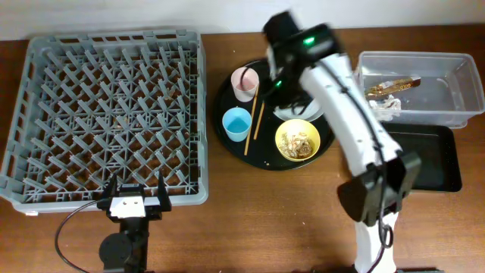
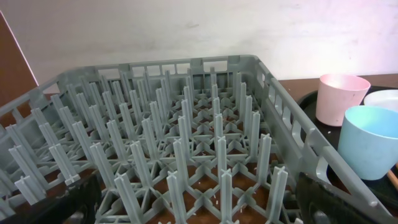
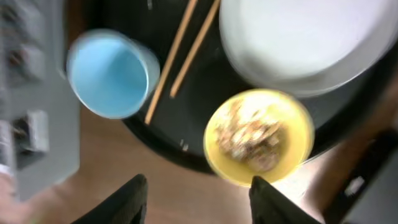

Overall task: Sort waste into correct bins and load items into the dishwasher rack
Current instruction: 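Grasp the yellow bowl rim with the right gripper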

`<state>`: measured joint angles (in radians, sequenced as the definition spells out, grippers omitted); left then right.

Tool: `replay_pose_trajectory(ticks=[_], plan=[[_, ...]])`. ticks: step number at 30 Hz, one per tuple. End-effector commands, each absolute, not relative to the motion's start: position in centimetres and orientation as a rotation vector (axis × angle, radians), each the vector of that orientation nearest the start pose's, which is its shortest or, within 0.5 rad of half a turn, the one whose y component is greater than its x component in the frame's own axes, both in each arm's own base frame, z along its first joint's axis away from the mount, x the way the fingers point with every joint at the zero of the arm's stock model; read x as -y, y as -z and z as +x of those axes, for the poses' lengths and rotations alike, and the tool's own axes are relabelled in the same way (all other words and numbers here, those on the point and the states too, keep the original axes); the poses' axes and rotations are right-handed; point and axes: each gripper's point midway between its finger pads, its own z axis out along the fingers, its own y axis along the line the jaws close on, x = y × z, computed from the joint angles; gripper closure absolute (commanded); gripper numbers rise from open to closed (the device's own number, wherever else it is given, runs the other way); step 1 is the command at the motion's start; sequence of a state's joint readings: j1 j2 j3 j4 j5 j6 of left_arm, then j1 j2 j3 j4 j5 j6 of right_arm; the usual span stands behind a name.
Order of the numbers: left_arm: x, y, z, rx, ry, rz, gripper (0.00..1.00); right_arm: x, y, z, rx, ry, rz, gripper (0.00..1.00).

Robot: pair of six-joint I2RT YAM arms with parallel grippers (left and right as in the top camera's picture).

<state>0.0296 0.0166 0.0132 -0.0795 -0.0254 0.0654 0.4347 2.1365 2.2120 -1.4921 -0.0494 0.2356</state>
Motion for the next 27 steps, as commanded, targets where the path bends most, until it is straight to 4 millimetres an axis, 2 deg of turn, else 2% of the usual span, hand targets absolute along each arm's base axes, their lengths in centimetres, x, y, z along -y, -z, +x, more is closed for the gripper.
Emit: replay_pose_trajectory(ticks=[1, 4, 10, 14, 22, 25, 26, 27], plan=[[-1.1, -15.5, 24.6, -1.657, -0.103, 0.029, 0.01, -20.6, -12.4, 37.6, -3.07, -0.073, -0.281, 0.54], [-1.1, -15.5, 24.6, -1.657, -0.103, 0.029, 0.01, -20.8, -9.4, 36.7, -3.098, -0.036, -0.292, 0.55], [-1.1, -15.5, 24.6, -1.657, -0.103, 0.03, 0.01, -18.1, -7.3, 36.8, -3.078, 0.193, -0.29, 0.56], [-1.1, -15.5, 24.6, -1.657, -0.103, 0.03, 0.01, -17.5, -4.0, 35.7, -3.106, 0.209, -0.293, 0.57], [-1.1, -15.5, 24.6, -1.657, -0.103, 0.03, 0.01, -17.8, -3.4, 35.9, -3.099, 0.18, -0.28, 0.78], [-1.1, -15.5, 24.6, -1.657, -0.103, 0.03, 0.01, -17.7, -2.9, 35.6, -3.107, 0.18, -0.254, 0.81], [-1.1, -15.5, 24.6, -1.657, -0.103, 0.03, 0.01, -17.6, -2.6, 35.4, -3.113, 0.182, -0.253, 0.86], [-1.1, -15.5, 24.6, -1.657, -0.103, 0.03, 0.01, -17.6, -2.3, 35.2, -3.118, 0.182, -0.253, 0.95]])
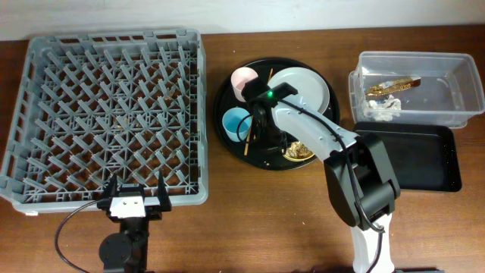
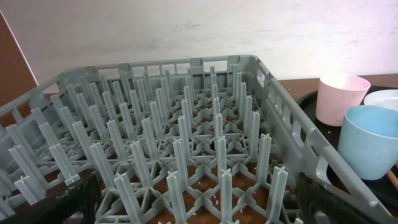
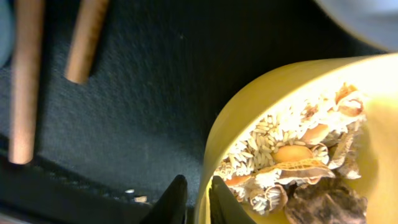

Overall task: Sort waste into correct bins and load items into the dishwasher rack
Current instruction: 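Grasp the yellow bowl rim with the right gripper, then tip the yellow bowl over the black tray to empty the scraps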

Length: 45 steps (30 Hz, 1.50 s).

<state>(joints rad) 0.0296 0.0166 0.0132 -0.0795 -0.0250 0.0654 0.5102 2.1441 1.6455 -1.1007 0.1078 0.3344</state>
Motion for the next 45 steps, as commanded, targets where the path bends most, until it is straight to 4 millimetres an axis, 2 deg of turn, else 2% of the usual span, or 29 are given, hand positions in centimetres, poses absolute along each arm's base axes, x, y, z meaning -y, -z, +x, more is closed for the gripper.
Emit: replay_pose_trajectory(ticks=[1, 3, 5, 8, 9, 11, 14, 16, 19, 23, 25, 28, 31, 33, 36, 42, 45], plan=[[-1.1, -15.5, 24.6, -1.657, -0.103, 0.03, 0.01, -17.5, -2.3, 35.2, -3.119, 0.184, -0.254, 0.96], [-1.1, -15.5, 24.6, -1.657, -0.103, 0.03, 0.01, -17.6, -2.7, 35.5, -3.108, 0.175, -0.252, 0.96], [-1.1, -15.5, 24.6, -1.657, -0.103, 0.03, 0.01, -18.0, -4.3, 36.0, -3.082, 0.154, -0.248, 0.96], [-1.1, -15.5, 24.6, -1.657, -0.103, 0.03, 0.01, -18.4, -9.4, 36.7, -3.008, 0.099, -0.25, 0.96], [-1.1, -15.5, 24.6, -1.657, -0.103, 0.03, 0.01, -18.3, -11.8, 36.7, -2.975, 0.077, -0.262, 0.96], [-1.1, -15.5, 24.6, -1.657, -0.103, 0.029, 0.01, -16.9, -15.9, 35.9, -2.925, 0.043, -0.222, 0.96], [-1.1, -15.5, 24.6, -1.657, -0.103, 0.029, 0.01, -13.7, -19.1, 34.1, -2.929, 0.043, -0.159, 0.96], [-1.1, -15.5, 24.6, -1.657, -0.103, 0.03, 0.01, -11.3, -20.2, 32.2, -2.986, 0.025, -0.155, 0.96], [-1.1, -15.5, 24.6, -1.657, -0.103, 0.03, 0.01, -8.4, -20.4, 30.4, -3.043, -0.059, -0.185, 0.96], [-1.1, -15.5, 24.6, -1.657, -0.103, 0.029, 0.01, -4.2, -19.6, 28.8, -3.023, -0.303, -0.122, 0.96], [-1.1, -15.5, 24.6, -1.657, -0.103, 0.03, 0.01, -2.1, -18.4, 28.3, -2.984, -0.476, -0.08, 0.96], [-1.1, -15.5, 24.6, -1.657, -0.103, 0.029, 0.01, 0.7, -16.8, 29.3, -2.846, -0.704, 0.077, 0.96], [-1.1, -15.5, 24.6, -1.657, -0.103, 0.03, 0.01, 3.2, -16.5, 30.5, -2.689, -0.821, 0.233, 0.96], [-1.1, -15.5, 24.6, -1.657, -0.103, 0.03, 0.01, 4.9, -16.6, 31.2, -2.622, -0.811, 0.278, 0.96], [-1.1, -15.5, 24.6, -1.657, -0.103, 0.03, 0.01, 6.6, -16.5, 31.8, -2.555, -0.802, 0.314, 0.96], [-1.1, -15.5, 24.6, -1.657, -0.103, 0.03, 0.01, 8.0, -15.5, 32.2, -2.388, -0.964, 0.398, 0.96], [-1.1, -15.5, 24.6, -1.657, -0.103, 0.03, 0.01, 8.6, -14.9, 32.2, -2.37, -1.0, 0.428, 0.96]])
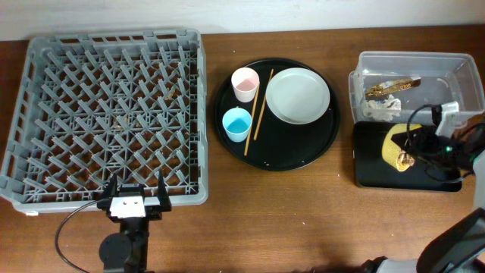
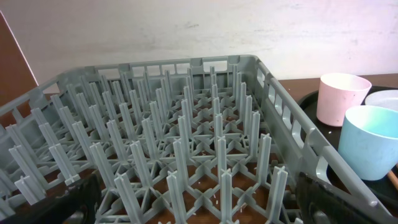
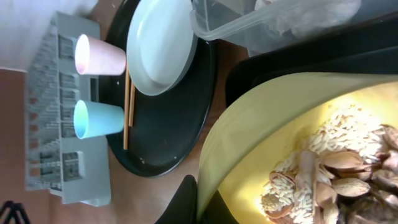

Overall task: Sort waste into correct bins and load items into the dishwasher rack
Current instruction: 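Tip the yellow bowl over the black tray to empty the scraps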

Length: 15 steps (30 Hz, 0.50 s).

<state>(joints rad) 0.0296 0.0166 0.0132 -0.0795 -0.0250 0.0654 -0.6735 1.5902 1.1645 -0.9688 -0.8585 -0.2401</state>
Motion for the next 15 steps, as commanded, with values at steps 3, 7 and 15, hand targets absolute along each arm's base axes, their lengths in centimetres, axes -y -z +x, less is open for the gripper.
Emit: replay_pose_trajectory(ticks=[3, 7, 15], plan=[[-1.1, -15.5, 24.6, -1.657, -0.103, 0.03, 0.01, 8.4, -14.9, 32.3, -2.345, -1.026, 0.419, 0.96], [-1.1, -15.5, 24.6, -1.657, -0.103, 0.029, 0.01, 8.2, -15.2, 32.4, -2.316, -1.055, 0.415, 0.96], [-1.1, -15.5, 24.6, -1.657, -0.103, 0.03, 0.01, 9.5, -15.0, 31.7, -2.254, -1.084, 0.489, 0.96]])
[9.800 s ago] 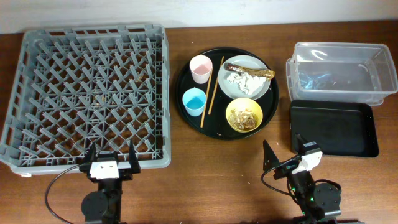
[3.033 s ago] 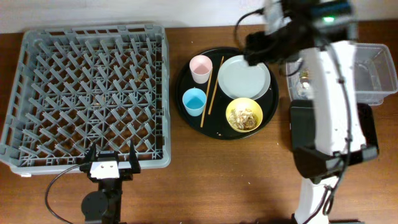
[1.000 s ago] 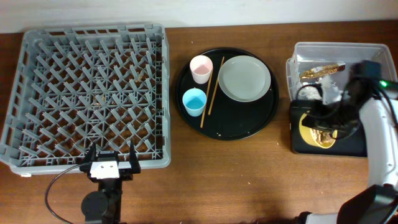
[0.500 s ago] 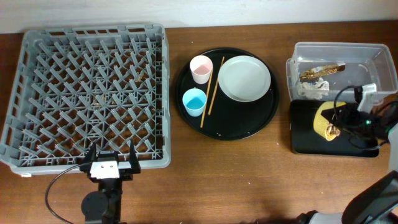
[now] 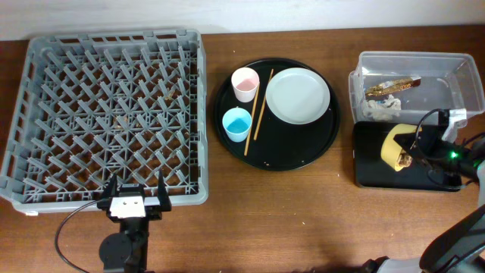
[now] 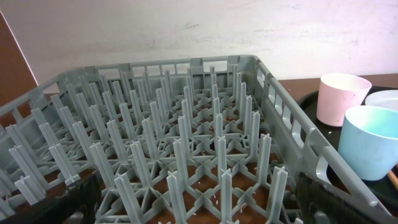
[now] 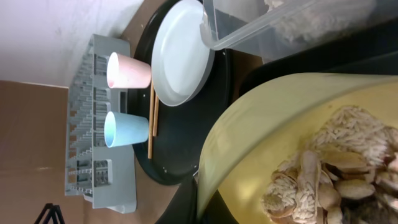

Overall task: Sort waste into correct bins and load items into the dishwasher rack
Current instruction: 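Tip the yellow bowl over the black tray to empty the scraps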

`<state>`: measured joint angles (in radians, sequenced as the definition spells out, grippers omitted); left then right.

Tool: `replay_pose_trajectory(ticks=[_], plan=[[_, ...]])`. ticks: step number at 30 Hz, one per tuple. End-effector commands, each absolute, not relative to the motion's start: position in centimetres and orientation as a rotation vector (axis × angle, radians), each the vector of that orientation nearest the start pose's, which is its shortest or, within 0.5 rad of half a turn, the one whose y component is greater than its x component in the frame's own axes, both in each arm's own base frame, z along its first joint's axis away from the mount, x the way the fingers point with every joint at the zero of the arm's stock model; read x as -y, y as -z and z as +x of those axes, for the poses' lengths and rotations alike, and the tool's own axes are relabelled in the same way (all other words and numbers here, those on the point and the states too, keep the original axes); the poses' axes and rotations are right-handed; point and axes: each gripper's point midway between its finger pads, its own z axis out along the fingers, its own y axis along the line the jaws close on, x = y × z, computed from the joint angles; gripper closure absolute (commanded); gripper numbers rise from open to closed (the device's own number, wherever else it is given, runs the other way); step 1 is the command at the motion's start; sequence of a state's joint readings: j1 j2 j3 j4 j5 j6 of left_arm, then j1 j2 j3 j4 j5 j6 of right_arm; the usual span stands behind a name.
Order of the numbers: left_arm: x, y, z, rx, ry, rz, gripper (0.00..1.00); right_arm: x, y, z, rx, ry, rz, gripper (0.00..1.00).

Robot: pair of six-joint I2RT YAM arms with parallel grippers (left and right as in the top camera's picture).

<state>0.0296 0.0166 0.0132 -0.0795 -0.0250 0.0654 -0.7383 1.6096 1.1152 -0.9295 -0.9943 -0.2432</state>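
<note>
My right gripper (image 5: 415,148) is shut on the rim of the yellow bowl (image 5: 394,145), holding it tipped on its side over the black bin (image 5: 439,178). Rice and shell scraps still lie in the yellow bowl (image 7: 280,143), with my right gripper (image 7: 202,196) at its lower rim. The round black tray (image 5: 295,148) holds a pink cup (image 5: 244,83), a blue cup (image 5: 236,123), chopsticks (image 5: 259,106) and a white plate (image 5: 298,95). At the front edge of the grey dishwasher rack (image 5: 106,114) my left gripper (image 5: 136,199) stands open and holds nothing.
A clear bin (image 5: 447,68) with wrappers and scraps stands behind the black bin at the far right. In the left wrist view the rack's (image 6: 186,124) tines fill the front, with the pink cup (image 6: 339,96) and blue cup (image 6: 373,140) to the right.
The right gripper has shifted slightly with the yellow bowl over the black bin. The left arm has not moved.
The right gripper was open above the yellow bowl on the round tray. Then it was down at the bowl's rim. Later the bowl was off the tray, held tipped over the black bin, where it is now.
</note>
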Motion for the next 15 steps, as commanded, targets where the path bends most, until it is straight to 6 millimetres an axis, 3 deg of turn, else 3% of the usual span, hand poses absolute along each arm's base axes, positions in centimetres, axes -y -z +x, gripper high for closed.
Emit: replay_pose_trajectory(ticks=[1, 15], plan=[[-1.1, -15.5, 24.6, -1.657, -0.103, 0.03, 0.01, 9.7, -15.0, 31.6, -2.253, -1.083, 0.493, 0.96], [-1.1, -15.5, 24.6, -1.657, -0.103, 0.029, 0.01, 9.2, -16.2, 31.9, -2.183, -1.152, 0.476, 0.96]])
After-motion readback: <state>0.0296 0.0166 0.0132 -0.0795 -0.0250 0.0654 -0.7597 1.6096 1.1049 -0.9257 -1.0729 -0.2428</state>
